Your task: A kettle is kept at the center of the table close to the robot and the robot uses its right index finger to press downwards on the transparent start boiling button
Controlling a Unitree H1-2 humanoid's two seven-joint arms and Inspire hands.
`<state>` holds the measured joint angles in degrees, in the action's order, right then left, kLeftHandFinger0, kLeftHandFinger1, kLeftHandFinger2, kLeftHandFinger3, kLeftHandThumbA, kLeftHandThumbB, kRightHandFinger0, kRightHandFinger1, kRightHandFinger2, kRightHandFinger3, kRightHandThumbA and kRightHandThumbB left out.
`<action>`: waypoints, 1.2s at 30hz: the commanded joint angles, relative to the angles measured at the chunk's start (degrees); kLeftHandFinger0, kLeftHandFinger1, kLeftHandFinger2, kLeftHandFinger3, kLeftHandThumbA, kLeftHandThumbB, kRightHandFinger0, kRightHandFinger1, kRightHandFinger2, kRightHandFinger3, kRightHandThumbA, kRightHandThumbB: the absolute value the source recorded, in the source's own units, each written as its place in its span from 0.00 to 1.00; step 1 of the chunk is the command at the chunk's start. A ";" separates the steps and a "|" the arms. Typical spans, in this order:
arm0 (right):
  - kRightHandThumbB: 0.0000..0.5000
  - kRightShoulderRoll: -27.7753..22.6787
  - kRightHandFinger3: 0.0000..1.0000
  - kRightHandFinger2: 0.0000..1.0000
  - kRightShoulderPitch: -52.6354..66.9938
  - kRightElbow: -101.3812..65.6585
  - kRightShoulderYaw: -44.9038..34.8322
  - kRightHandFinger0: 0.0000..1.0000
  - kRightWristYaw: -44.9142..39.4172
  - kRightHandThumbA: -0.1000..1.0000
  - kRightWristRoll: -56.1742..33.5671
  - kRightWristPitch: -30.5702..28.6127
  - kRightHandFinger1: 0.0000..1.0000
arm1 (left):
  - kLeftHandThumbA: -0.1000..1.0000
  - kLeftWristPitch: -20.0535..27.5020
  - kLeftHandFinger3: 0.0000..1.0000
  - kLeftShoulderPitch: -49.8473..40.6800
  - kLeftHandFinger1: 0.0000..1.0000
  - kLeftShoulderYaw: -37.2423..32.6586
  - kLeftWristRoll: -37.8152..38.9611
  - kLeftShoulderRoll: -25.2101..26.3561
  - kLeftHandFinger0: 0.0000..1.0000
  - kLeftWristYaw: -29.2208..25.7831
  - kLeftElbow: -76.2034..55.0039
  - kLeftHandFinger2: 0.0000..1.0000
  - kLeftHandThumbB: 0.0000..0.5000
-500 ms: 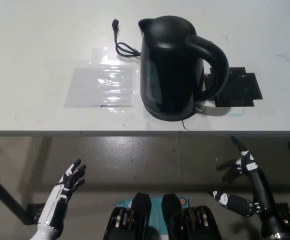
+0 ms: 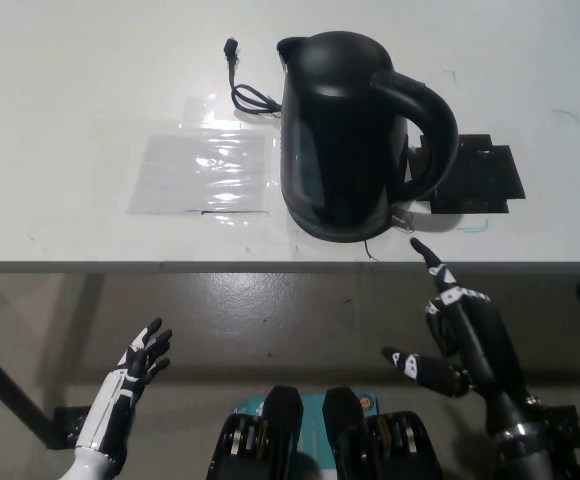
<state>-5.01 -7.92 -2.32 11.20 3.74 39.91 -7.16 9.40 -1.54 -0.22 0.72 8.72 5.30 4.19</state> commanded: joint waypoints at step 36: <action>0.58 -2.37 1.00 0.00 -12.50 11.36 7.39 0.00 2.90 1.00 22.04 18.84 0.00 | 1.00 6.73 1.00 2.57 1.00 -0.02 -0.21 1.78 1.00 1.96 -2.34 1.00 0.67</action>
<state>-6.92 -17.80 9.48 18.00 4.71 60.96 10.57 14.26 0.12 -0.23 0.76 9.65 6.72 3.76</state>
